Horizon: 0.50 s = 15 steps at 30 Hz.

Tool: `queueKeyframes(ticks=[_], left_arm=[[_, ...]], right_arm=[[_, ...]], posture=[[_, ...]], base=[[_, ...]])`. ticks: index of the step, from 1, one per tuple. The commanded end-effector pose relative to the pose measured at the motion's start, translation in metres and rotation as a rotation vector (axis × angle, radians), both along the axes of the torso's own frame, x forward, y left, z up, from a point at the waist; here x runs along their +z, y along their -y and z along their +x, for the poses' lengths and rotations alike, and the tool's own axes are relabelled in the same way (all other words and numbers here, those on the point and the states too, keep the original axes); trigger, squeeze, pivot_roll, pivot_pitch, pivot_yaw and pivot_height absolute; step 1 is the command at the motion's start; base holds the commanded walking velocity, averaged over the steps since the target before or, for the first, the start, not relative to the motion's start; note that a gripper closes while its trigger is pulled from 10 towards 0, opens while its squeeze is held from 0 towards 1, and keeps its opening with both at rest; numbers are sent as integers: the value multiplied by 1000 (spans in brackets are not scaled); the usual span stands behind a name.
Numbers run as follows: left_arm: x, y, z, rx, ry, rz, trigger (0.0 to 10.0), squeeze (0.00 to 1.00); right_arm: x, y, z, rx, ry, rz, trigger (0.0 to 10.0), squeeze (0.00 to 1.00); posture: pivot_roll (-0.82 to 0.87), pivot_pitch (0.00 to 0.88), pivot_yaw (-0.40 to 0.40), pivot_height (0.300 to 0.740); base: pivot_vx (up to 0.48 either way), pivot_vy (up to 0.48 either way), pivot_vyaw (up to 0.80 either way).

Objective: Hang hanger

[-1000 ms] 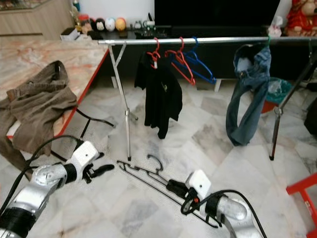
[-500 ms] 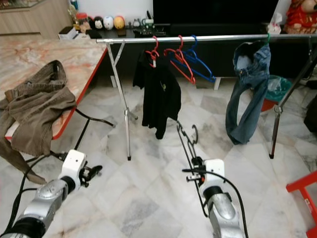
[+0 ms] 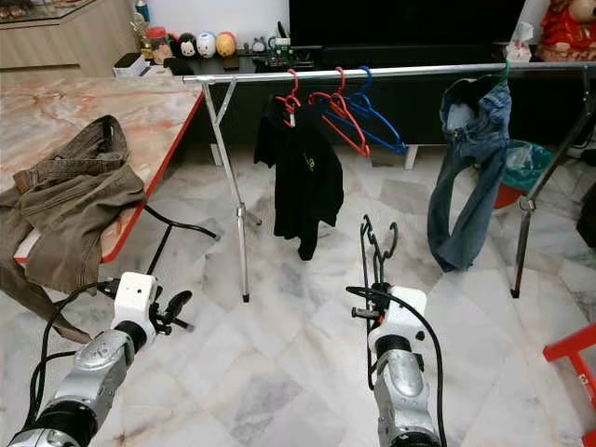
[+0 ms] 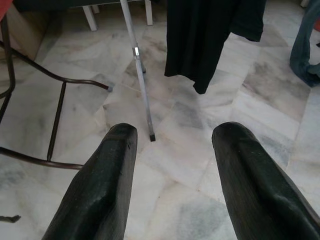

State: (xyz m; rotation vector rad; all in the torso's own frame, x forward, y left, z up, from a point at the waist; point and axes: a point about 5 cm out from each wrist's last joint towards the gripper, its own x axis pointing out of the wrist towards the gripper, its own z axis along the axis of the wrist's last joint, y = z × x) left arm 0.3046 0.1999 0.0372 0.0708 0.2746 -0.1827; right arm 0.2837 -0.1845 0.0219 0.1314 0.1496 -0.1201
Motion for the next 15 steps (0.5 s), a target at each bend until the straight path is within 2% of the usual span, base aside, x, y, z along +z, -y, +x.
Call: queueKeyframes(ticks=[1,7,11,15], left_arm=[[2,1,2,6,17,-29,10000,0],[-5,9,-2,-43,-4,-4,10000,0],[-5,9,-2,-41,-2,-5,10000,0],[-6,8,-3,-39,-4,-12,10000,0]], right_arm=[[6,3,5,-20,28,1,10000,0],[5,12,9,-96,-19,15,10000,0],[5,11,9,-87,-11,31,10000,0],[6,9,10,-79,3,28,10000,0]], posture=[[65,0,55,740],[61,0,48,740],[61,0,48,740],[57,7,51,740]], base=[[240,0,0],[264,0,0],[284,0,-800],[302,0,0]])
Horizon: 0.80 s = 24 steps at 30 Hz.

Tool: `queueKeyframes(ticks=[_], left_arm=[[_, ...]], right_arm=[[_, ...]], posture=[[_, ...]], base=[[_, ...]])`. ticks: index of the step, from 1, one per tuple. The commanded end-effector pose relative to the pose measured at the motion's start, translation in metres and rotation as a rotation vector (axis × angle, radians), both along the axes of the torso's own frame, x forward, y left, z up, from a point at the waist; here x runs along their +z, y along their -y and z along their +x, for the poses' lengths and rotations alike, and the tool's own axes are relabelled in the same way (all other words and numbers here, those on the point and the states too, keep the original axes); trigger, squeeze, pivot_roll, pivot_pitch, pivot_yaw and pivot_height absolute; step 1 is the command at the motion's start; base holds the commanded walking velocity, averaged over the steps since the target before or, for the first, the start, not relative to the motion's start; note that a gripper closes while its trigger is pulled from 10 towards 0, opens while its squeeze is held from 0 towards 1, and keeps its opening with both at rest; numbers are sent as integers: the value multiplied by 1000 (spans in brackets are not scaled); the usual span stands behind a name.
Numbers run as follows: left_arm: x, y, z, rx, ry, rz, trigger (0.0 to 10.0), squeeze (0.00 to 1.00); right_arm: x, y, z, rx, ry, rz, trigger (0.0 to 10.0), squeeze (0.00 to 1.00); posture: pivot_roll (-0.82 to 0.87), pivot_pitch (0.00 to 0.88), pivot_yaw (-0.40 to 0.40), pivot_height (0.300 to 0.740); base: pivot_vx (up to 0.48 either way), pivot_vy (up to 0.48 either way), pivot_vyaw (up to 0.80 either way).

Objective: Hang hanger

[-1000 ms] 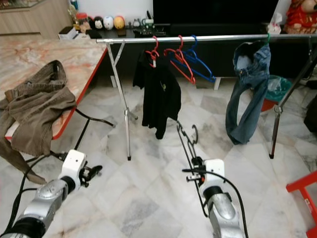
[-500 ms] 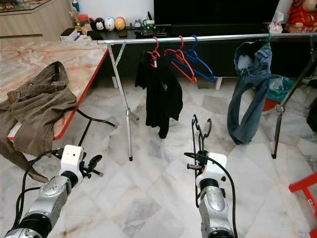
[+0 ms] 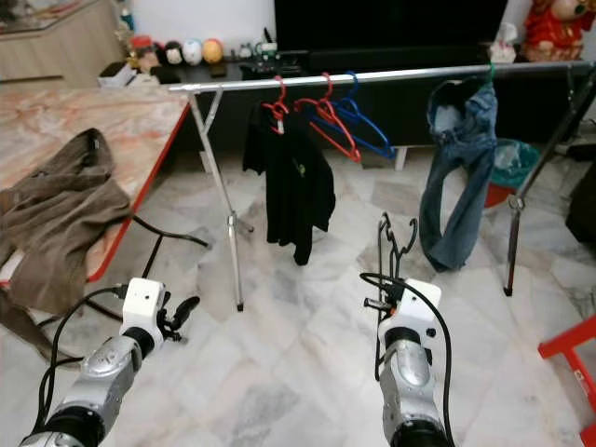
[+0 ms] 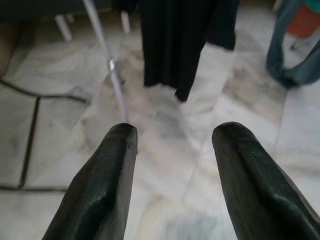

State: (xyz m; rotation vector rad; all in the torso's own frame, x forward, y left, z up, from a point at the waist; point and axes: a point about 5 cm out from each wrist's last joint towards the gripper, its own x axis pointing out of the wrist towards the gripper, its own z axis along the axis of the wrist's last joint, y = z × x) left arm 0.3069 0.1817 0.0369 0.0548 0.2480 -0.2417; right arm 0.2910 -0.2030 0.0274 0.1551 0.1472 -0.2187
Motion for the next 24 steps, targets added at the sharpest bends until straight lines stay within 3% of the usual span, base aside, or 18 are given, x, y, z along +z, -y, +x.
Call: queueKeyframes(ticks=[1,8,13,24], left_arm=[[-5,-11,-5,15,-26,13,10000,0],[-6,-9,-6,3,-30,14,10000,0],[-7,-9,-6,0,-31,12,10000,0],[-9,-7,-8,-10,-38,3,10000,0]], right_arm=[[1,-9,3,21,10,12,10000,0],[4,-9,6,10,15,25,10000,0],[4,-10,7,18,20,29,10000,0],[3,-11,6,18,22,20,10000,0]], posture=[[56,8,52,740],[61,9,50,740],[64,5,49,740],[64,0,49,740]], base=[[307,0,0],[315,0,0],[320,0,-800],[322,0,0]])
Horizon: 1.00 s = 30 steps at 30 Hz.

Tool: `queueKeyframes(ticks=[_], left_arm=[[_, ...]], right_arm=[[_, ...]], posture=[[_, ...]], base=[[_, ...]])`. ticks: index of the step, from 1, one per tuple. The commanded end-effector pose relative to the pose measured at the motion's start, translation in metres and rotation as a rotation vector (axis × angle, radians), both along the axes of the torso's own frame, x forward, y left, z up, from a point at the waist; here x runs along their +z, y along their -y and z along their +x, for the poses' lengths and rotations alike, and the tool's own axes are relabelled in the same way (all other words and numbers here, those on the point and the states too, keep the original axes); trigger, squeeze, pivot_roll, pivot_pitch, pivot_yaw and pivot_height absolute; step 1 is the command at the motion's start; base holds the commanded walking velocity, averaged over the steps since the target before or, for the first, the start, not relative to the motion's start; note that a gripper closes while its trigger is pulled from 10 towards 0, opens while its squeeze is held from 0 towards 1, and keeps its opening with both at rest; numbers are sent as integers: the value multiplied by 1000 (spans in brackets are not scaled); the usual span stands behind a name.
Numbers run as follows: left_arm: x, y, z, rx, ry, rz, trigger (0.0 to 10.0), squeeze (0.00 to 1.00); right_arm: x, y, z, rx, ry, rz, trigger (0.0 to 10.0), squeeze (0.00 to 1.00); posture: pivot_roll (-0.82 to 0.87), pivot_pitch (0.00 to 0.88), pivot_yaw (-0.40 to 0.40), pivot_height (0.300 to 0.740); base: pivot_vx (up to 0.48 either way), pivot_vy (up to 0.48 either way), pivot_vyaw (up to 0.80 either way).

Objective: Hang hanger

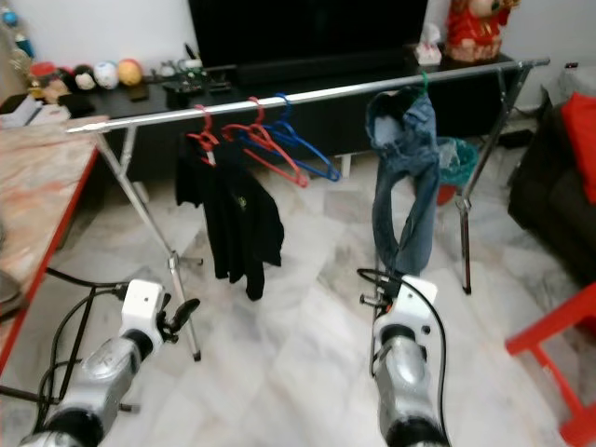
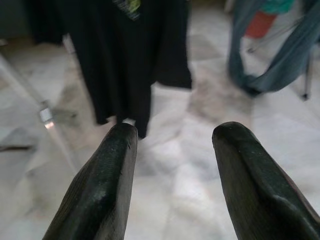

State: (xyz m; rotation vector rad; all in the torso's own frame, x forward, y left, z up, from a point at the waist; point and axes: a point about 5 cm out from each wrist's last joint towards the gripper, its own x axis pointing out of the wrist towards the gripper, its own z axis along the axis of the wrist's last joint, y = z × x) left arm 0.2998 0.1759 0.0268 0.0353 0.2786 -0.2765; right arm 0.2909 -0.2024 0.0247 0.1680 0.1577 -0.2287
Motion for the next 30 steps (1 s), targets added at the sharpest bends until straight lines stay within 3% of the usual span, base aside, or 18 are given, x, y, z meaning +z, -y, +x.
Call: queueKeyframes(ticks=[1,15,20,30], left_arm=[[0,-12,-1,19,-5,23,10000,0],[-2,-10,-2,2,-11,18,10000,0],[-2,-9,-2,-5,-12,18,10000,0],[-4,-7,-4,-15,-17,14,10000,0]], right_arm=[[7,-10,7,29,34,6,10000,0],[10,-7,8,28,52,-21,10000,0],[10,-8,7,29,64,-11,10000,0],[10,-9,8,32,60,-12,10000,0]], posture=[[65,0,49,740],[63,0,49,740],[66,0,47,740],[65,0,47,740]], base=[[326,0,0],[330,0,0],[334,0,693],[336,0,0]])
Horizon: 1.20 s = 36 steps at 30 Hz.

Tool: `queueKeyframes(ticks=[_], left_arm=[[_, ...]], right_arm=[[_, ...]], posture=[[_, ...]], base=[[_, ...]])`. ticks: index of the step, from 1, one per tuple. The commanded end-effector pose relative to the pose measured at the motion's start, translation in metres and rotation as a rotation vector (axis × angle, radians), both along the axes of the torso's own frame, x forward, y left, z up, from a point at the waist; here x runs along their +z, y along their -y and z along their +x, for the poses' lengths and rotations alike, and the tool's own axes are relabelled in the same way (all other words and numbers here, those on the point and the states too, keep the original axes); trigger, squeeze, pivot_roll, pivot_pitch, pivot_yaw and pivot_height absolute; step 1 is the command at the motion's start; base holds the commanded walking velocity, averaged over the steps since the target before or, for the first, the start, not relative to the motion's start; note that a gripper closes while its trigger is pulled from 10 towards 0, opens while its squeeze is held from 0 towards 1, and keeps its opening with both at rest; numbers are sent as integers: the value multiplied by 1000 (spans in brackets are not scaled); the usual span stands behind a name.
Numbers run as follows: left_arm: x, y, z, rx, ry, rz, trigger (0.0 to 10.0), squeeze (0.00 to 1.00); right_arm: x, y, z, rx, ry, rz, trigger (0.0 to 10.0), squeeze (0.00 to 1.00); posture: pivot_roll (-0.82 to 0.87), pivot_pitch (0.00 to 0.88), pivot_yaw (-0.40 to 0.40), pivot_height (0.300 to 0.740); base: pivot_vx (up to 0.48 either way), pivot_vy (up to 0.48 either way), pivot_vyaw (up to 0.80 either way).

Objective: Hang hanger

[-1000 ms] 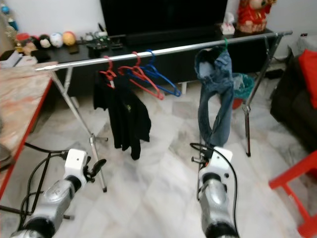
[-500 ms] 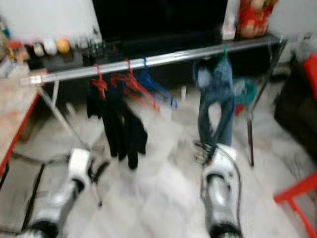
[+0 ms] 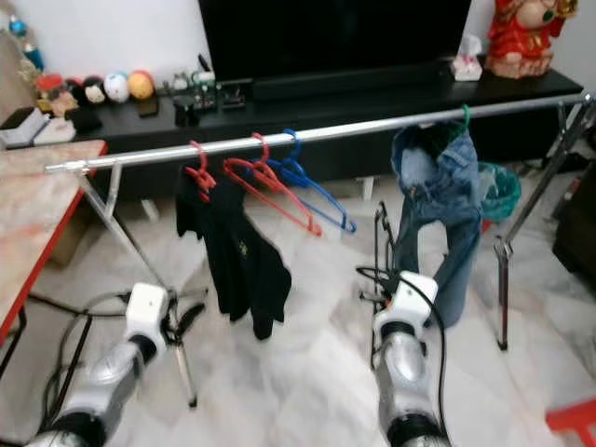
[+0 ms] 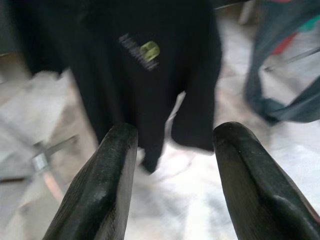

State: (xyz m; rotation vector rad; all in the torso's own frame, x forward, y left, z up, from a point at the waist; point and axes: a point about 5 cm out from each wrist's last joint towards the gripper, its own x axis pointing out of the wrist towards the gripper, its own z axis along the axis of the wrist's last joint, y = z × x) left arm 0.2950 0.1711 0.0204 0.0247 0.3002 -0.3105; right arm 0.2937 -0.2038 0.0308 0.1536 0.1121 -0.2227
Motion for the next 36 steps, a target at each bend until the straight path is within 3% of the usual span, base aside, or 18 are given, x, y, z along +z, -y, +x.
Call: queueKeyframes(ticks=[1,20,31,36], left_arm=[[2,-12,0,17,7,26,10000,0],[3,-15,-1,32,14,9,10000,0],[1,-17,-2,39,8,24,10000,0],[2,-17,-2,35,17,48,10000,0]], right_arm=[[4,-10,5,30,15,5,10000,0],[12,6,7,-23,44,-13,10000,0],[12,5,7,13,37,-25,10000,0],[12,6,7,11,39,-34,10000,0]], posture=[[65,0,47,740],[71,0,50,740],[70,0,48,740],[72,0,47,740]], base=[[341,0,0],[331,0,0],[0,0,0],[0,-329,681]])
